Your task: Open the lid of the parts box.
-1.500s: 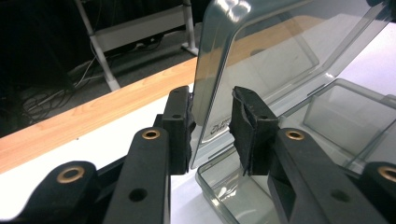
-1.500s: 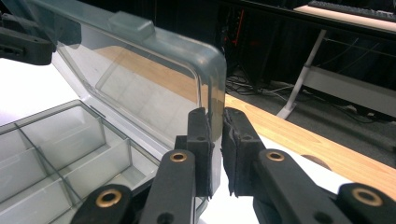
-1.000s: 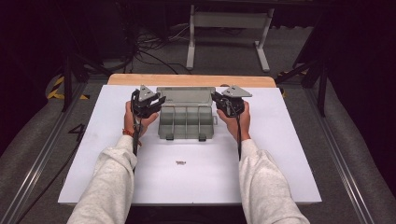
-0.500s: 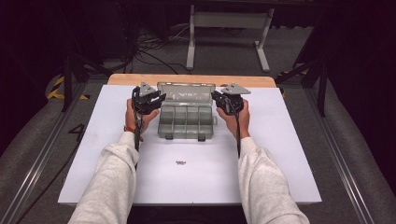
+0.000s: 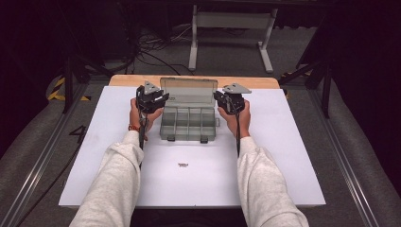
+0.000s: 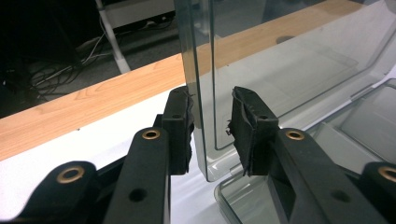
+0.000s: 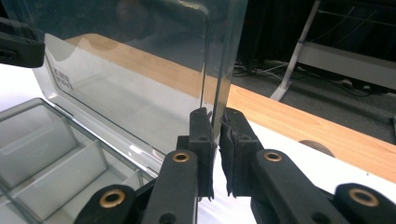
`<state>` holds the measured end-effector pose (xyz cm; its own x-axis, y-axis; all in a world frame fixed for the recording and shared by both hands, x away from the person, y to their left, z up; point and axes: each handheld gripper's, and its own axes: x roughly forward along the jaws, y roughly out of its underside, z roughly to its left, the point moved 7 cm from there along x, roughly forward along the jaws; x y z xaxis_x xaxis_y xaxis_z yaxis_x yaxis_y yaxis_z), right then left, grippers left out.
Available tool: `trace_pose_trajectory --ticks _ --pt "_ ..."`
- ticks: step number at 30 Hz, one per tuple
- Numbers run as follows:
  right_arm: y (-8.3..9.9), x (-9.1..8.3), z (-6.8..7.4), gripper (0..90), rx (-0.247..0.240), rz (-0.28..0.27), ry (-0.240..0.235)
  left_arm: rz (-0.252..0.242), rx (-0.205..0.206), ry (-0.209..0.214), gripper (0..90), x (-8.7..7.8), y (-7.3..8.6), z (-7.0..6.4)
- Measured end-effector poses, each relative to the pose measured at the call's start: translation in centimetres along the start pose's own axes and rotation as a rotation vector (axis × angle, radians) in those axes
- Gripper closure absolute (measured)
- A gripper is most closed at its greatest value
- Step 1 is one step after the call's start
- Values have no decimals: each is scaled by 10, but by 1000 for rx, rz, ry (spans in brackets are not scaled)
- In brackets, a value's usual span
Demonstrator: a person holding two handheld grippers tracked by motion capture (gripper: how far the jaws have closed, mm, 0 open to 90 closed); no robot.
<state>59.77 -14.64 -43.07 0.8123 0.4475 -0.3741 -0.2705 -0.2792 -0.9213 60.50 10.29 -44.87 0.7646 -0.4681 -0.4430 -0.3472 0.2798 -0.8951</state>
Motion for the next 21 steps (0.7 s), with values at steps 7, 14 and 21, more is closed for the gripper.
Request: trace_pose_trajectory --ticks 7,14,21 --pt "10 9 -1 828 13 34 3 36 10 -3 685 6 6 1" --pt "16 14 -2 825 17 58 8 66 16 -17 683 13 11 2" --pt "22 20 -2 819 21 86 9 105 25 -27 683 17 17 1"
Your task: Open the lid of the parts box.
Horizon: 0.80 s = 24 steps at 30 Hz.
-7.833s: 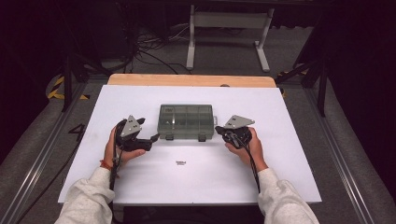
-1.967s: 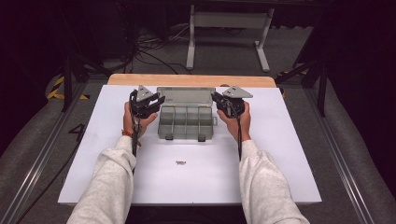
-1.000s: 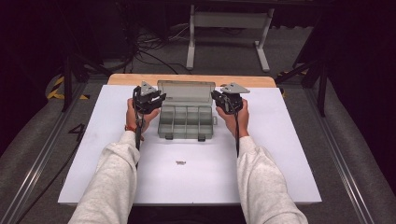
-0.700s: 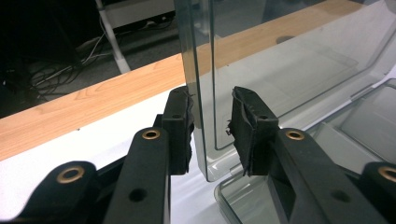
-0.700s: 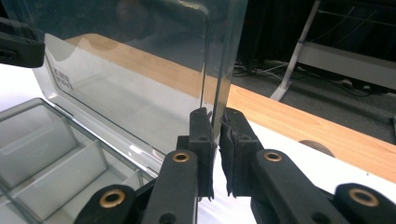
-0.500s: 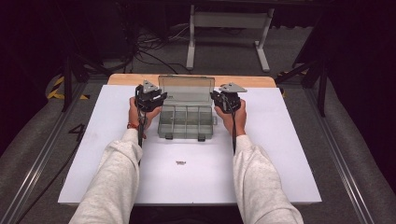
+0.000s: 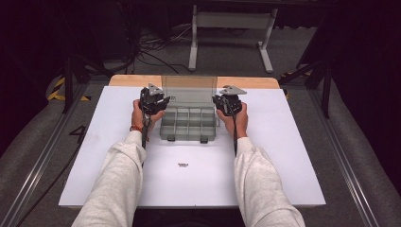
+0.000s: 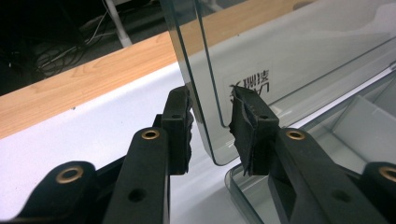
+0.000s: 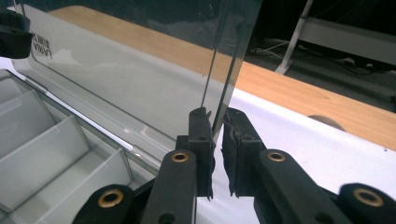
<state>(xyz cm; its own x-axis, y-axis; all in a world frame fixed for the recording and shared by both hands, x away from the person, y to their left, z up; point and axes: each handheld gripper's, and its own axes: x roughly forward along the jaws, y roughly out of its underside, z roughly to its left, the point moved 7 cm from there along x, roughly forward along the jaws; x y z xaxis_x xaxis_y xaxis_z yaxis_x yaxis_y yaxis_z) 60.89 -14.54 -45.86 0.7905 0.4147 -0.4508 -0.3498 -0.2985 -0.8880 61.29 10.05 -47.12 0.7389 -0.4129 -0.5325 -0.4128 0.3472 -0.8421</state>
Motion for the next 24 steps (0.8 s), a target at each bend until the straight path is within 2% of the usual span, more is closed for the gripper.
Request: trace_pose_trajectory --ticks 12,24 --pt "10 8 0 806 4 47 -4 50 -2 -2 679 7 8 -1" --pt "15 11 1 798 13 67 -15 44 -22 0 682 7 9 -1"
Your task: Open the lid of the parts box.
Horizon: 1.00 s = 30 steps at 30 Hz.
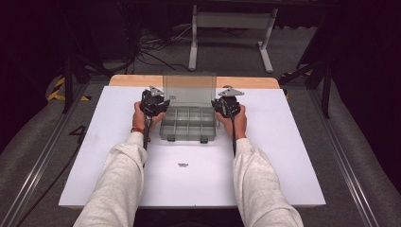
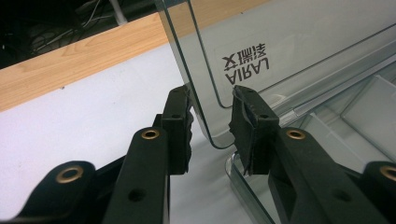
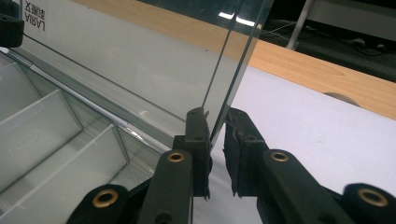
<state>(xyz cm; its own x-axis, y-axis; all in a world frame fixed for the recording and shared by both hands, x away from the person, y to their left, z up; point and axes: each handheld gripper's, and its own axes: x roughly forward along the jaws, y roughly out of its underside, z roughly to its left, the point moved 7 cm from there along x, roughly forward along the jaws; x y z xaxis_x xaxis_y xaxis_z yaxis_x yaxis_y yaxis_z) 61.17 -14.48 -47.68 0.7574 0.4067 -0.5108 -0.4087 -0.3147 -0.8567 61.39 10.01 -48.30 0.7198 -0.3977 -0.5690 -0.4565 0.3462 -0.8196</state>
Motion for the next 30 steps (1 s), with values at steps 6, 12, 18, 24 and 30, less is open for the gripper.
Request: trace_pose_trajectory --ticks 6,12,18,24,30 --pt "1 1 1 789 0 6 1 1 -5 -2 683 0 0 -1" --pt "1 1 1 787 2 6 1 -1 2 -12 678 0 0 -1" --pt "1 0 1 780 -1 8 6 -1 2 -17 672 -1 1 -1" --pt "1 -1 1 765 -5 11 13 5 16 -23 654 -2 0 0" --pt "2 -4 1 767 -8 14 17 6 17 -23 653 -3 0 -1"
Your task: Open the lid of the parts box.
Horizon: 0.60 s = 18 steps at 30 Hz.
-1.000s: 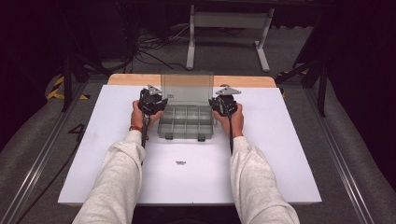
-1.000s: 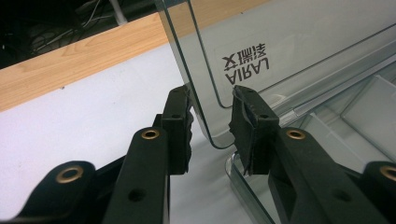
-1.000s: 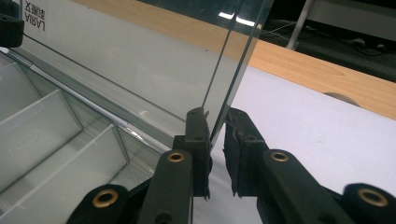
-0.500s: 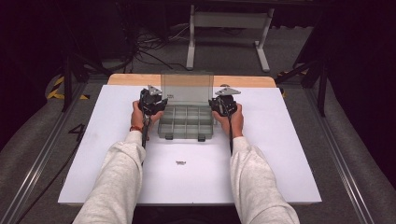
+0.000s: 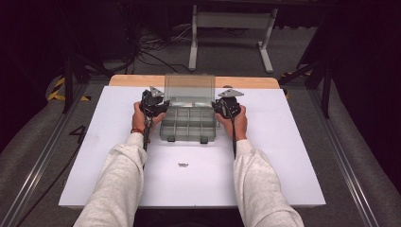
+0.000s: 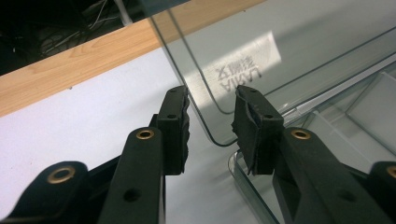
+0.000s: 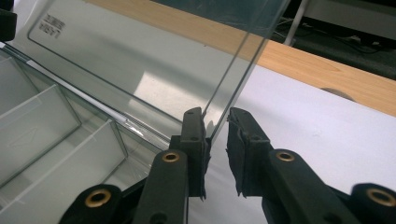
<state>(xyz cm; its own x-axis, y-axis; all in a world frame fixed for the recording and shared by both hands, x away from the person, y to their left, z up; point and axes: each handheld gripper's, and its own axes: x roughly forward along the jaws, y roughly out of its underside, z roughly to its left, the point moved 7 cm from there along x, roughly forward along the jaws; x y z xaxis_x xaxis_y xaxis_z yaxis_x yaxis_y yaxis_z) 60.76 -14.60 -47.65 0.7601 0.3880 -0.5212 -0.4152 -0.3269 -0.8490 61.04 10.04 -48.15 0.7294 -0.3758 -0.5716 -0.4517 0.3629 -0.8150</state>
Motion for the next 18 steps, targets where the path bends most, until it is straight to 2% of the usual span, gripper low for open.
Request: trace_pose_trajectory --ticks 7,15,18 --pt "3 -4 -1 755 2 -1 1 0 11 -5 643 -2 0 0" --pt "4 -12 -1 738 -2 -6 -6 -8 14 -4 591 -9 1 3" --pt "1 -17 1 734 -11 -20 -13 -9 42 -7 572 -14 0 3"
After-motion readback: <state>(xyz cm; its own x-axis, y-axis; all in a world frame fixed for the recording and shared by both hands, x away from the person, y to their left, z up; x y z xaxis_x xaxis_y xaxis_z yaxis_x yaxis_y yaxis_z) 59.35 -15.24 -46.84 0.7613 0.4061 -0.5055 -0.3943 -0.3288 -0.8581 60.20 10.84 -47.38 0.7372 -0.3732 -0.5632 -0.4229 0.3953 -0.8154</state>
